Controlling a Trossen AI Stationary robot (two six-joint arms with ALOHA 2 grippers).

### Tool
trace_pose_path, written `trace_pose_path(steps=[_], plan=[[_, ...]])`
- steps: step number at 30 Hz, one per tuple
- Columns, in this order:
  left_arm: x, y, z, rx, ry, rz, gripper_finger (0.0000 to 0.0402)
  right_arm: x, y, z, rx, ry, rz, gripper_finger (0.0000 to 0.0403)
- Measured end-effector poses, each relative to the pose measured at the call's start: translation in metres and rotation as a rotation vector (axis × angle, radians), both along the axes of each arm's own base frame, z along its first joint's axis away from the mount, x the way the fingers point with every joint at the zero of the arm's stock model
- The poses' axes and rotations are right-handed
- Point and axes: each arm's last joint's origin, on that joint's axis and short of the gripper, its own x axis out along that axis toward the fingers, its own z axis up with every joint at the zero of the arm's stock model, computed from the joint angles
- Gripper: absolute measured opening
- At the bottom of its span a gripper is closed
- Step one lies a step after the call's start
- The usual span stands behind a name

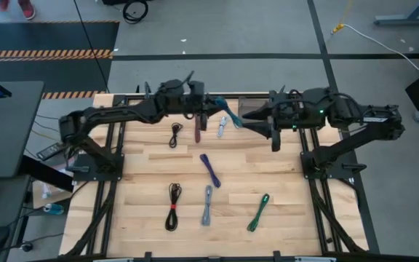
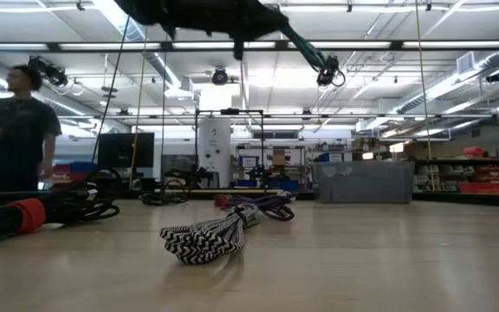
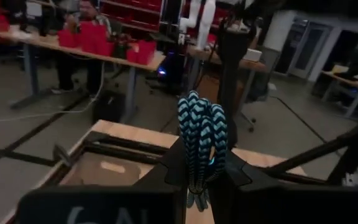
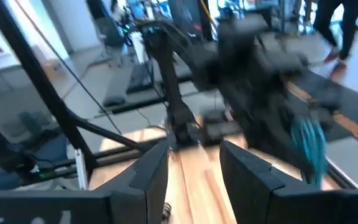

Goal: Pick and place USB-C Cables
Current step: Put the black and blue charger cable into the black bin

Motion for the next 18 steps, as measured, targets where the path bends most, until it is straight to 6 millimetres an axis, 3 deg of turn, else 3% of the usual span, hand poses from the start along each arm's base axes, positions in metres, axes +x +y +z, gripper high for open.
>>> trace_pose_path(steps=[4,7,13,18], plan=[[0.025,0.008,-0.031,-0.059,-0.016,-0.039,0.0038,-0.002,0.000,0.002,0.001,-0.010,0.012,0.0152],[0.047,0.016,-0.040,-0.067,0.006,-0.046,0.0038,-0.002,0.000,0.001,0.001,-0.006,0.012,0.0152],[0.092,0.032,-0.012,0.014,-0.003,-0.083,0.0038,-0.003,0.000,0.002,0.001,-0.011,0.012,0.0152],[0.119,0.047,0.009,0.025,-0.004,-0.069,0.0038,-0.003,0.000,0.002,0.000,-0.012,0.012,0.0152]])
